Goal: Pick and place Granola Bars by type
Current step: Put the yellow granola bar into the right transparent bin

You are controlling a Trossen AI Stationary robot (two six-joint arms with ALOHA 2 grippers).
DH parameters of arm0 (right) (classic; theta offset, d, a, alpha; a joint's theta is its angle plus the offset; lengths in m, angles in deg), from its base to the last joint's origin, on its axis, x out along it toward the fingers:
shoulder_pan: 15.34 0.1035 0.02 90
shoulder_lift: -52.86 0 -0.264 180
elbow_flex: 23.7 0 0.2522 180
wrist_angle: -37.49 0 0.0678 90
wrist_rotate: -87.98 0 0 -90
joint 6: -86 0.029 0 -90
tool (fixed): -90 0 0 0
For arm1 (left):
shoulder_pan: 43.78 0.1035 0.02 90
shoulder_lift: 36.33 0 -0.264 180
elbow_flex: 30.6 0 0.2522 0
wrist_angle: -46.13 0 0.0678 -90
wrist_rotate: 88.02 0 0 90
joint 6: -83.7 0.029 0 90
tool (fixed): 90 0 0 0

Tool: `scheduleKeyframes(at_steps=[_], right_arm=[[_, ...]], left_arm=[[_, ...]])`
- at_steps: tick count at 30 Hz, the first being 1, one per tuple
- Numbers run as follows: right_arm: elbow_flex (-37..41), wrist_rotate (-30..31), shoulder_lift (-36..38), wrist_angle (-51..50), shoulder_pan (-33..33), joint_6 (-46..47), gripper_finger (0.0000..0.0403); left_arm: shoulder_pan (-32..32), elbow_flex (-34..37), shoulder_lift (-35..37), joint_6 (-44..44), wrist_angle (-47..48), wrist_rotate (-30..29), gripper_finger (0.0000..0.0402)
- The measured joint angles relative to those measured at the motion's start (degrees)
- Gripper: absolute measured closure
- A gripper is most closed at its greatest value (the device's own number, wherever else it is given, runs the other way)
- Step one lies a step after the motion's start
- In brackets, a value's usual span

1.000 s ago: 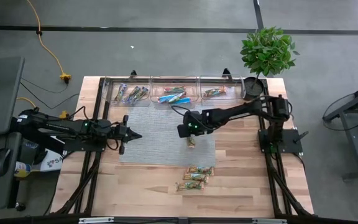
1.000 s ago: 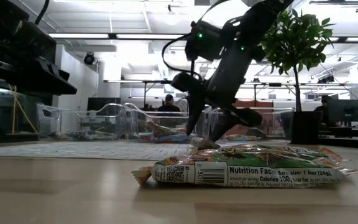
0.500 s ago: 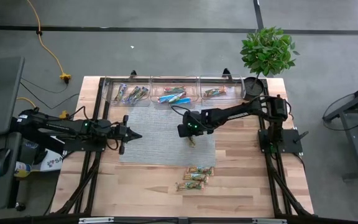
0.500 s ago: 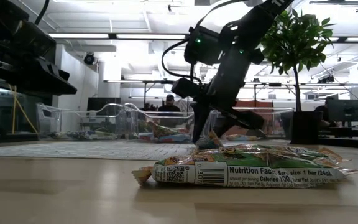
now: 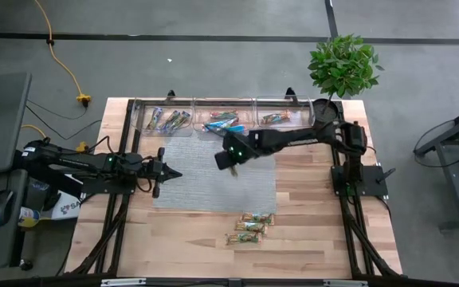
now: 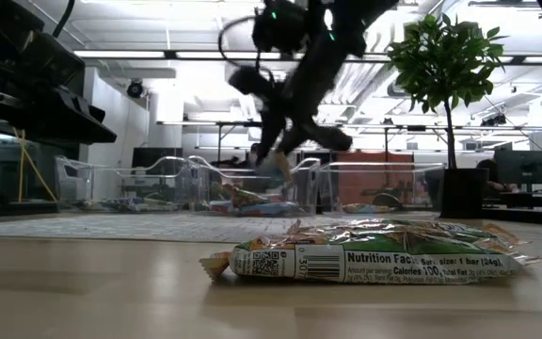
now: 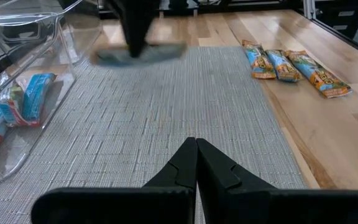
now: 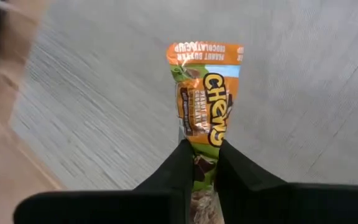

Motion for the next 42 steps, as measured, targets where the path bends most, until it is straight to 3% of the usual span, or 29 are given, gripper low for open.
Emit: scheduleKeyframes(at_steps=[10, 16, 25, 32, 42], right_arm=[[-23.9, 17.7, 0.3, -34.9, -8.1, -14.0, 0.037], [-27.6, 22.9, 0.3, -49.9, -14.4, -17.3, 0.0365], [-18.8, 22.3, 0.3, -48.2, -24.0, -27.4, 0.0358], [-13.6, 13.8, 0.3, -40.4, -29.3, -29.2, 0.035], [-13.5, 9.4, 1.2, -37.2, -30.1, -31.5, 0.0259]], left_arm=[[0.0, 0.0, 0.0, 0.0, 0.0, 0.0, 0.0401], [0.0, 0.0, 0.0, 0.0, 0.0, 0.0, 0.0401], [0.0, 0.0, 0.0, 0.0, 0.0, 0.0, 0.0401], [0.0, 0.0, 0.0, 0.0, 0.0, 0.0, 0.0401], [0.0, 0.0, 0.0, 0.0, 0.0, 0.0, 0.0401]])
